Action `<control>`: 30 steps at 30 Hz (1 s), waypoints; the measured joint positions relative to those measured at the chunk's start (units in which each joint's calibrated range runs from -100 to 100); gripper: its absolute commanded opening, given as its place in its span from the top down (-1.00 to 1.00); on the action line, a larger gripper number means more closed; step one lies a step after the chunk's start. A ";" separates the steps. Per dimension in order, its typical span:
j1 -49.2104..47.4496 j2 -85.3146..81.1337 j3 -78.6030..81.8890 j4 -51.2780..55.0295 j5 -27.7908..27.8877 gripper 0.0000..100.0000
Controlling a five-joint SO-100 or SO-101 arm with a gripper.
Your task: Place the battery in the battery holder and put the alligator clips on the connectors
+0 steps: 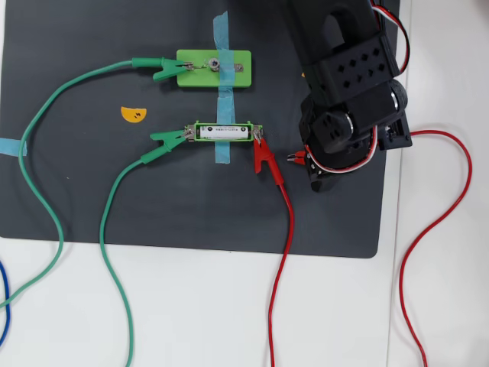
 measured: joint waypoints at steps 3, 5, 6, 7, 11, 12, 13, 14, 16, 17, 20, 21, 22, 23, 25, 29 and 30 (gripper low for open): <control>-0.90 0.00 0.00 0.00 -0.67 0.56; -0.90 0.00 0.00 0.00 -1.91 0.56; -0.90 0.00 0.00 0.00 -2.43 0.56; -0.90 0.00 0.00 0.00 -2.89 0.56; -0.90 0.08 0.00 0.00 -4.96 0.55; -0.90 0.08 0.00 0.00 -5.58 0.55; -0.90 0.08 0.00 0.00 -6.15 0.55; -0.90 0.08 0.00 0.00 -6.72 0.55; -1.23 0.08 0.00 0.00 -7.55 0.55; -1.68 0.08 0.00 0.00 -7.81 0.55; -3.25 0.08 0.00 0.00 -8.53 0.55; -3.58 0.08 0.00 0.00 -8.99 0.55; -3.81 0.08 0.00 -0.43 -9.41 0.55; -4.03 0.08 0.00 -0.94 -9.67 0.55; -4.14 0.08 0.00 -1.37 -10.03 0.55; -4.14 0.59 0.00 -1.54 -10.75 0.55; -4.14 1.26 -0.18 -1.54 -10.80 0.55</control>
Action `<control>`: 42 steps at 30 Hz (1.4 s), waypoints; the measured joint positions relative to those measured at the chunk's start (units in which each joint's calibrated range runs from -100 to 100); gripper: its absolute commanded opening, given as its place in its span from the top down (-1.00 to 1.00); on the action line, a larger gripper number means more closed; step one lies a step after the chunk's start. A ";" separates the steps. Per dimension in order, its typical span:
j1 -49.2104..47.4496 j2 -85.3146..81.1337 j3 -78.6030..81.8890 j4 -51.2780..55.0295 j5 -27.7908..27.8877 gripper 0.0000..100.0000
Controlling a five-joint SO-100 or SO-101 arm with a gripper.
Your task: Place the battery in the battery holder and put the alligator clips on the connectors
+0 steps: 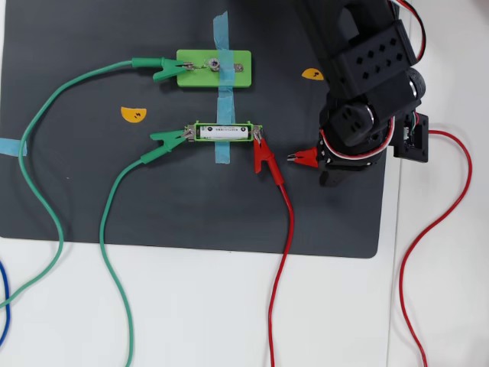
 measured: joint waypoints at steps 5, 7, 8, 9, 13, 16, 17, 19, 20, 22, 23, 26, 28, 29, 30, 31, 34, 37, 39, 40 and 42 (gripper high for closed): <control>0.00 2.86 -0.18 -0.43 -0.16 0.55; 0.00 3.36 -0.18 -1.63 -0.16 0.55; 0.00 3.53 -0.18 -2.23 -0.16 0.55; 0.00 3.53 -0.18 -2.57 -0.16 0.55; 0.00 3.53 -0.18 -3.00 -0.16 0.55; 0.00 3.53 -0.18 -3.60 -0.41 0.55; -0.11 3.53 -0.18 -3.86 -0.67 0.55; -0.11 3.53 -0.18 -4.03 -0.93 0.55; -0.11 3.53 -0.18 -4.03 -0.93 0.55; -0.11 3.53 -0.18 -4.03 -1.03 0.55; -0.11 3.53 -0.18 -4.03 -1.03 0.55; -0.11 3.53 -0.18 -4.03 -1.03 0.55; -0.11 3.53 -0.18 -4.03 -1.03 0.55; -0.11 3.61 -0.18 -4.03 -1.03 0.55; -0.11 4.03 -0.18 -4.03 -1.03 0.55; -0.11 4.79 -0.27 -4.03 -1.03 0.55; 0.22 6.47 -1.33 -4.12 -1.03 0.55; 0.56 7.31 -2.13 -4.03 -1.03 0.55; 0.56 7.31 -2.13 -4.03 -1.03 0.55; 0.78 7.31 -2.22 -4.03 -1.03 0.55; 0.78 7.73 -2.31 -4.03 -1.03 0.55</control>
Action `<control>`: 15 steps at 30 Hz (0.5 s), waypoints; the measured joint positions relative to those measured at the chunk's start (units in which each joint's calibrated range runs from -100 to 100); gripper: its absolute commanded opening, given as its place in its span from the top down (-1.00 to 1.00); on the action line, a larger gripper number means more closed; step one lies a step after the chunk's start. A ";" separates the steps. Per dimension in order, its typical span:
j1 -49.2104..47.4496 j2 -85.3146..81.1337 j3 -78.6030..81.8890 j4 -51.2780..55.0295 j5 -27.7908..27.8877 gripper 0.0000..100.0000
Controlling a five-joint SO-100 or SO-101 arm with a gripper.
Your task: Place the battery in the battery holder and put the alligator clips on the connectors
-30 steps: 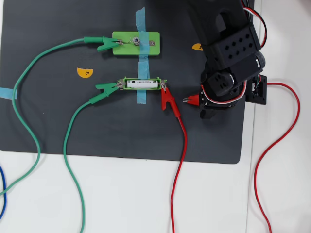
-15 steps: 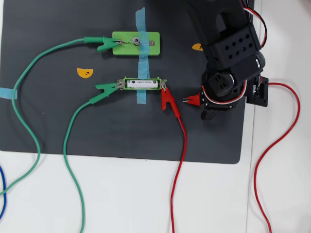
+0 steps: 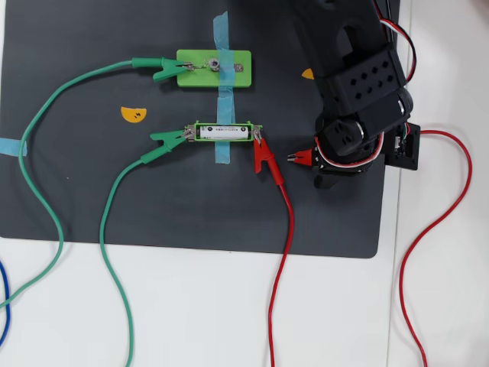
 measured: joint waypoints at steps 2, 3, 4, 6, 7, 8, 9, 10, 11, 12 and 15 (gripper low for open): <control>0.00 0.17 -0.27 0.00 0.00 0.55; 0.00 0.34 -0.44 0.00 0.00 0.55; 0.00 0.42 -0.71 0.09 0.00 0.55; 0.34 0.50 -0.80 0.09 0.00 0.56; 0.56 0.59 -0.80 0.09 0.00 0.56; 0.90 0.59 -0.80 0.09 0.00 0.56; 1.12 0.59 -0.80 0.09 0.00 0.56; 1.23 0.67 -0.80 0.09 0.00 0.56; 1.34 0.92 -0.89 0.09 0.00 0.56; 1.46 1.43 -1.16 0.09 0.00 0.56; 1.57 3.19 -3.47 0.60 0.05 0.56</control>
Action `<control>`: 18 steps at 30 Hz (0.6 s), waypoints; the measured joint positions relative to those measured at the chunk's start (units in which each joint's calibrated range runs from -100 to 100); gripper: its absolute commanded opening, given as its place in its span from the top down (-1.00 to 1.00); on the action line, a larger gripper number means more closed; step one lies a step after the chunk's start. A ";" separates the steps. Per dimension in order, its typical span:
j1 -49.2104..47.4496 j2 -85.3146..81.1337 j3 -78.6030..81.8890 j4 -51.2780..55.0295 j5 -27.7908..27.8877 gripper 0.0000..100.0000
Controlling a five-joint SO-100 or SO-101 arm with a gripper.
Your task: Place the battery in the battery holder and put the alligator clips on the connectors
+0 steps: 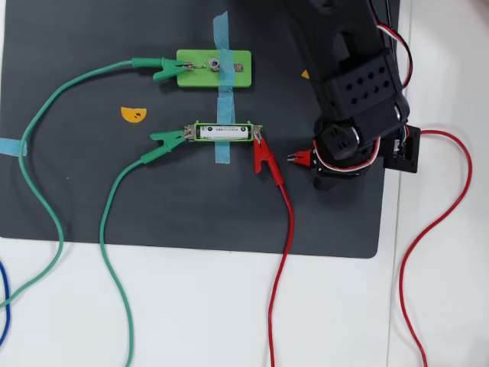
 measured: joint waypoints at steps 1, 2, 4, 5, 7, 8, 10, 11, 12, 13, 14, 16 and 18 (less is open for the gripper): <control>0.00 0.34 -0.36 0.09 0.00 0.56; 0.00 0.59 -0.62 0.09 0.00 0.56; 0.00 0.84 -0.89 0.09 0.00 0.56; 0.00 0.84 -0.98 0.09 0.00 0.56; 0.00 0.84 -0.98 0.09 0.00 0.59; 0.00 0.92 -1.16 0.51 0.00 0.63; 0.00 1.34 -1.95 1.72 0.00 0.74; 0.11 1.51 -2.31 2.23 0.00 0.80; 0.22 1.68 -2.49 2.32 0.00 0.85; 0.22 1.76 -2.67 2.40 0.00 0.90; 0.22 1.76 -2.67 2.57 0.00 0.93; 0.22 1.76 -2.84 2.66 0.00 0.97; 0.22 1.76 -2.84 2.66 0.00 0.98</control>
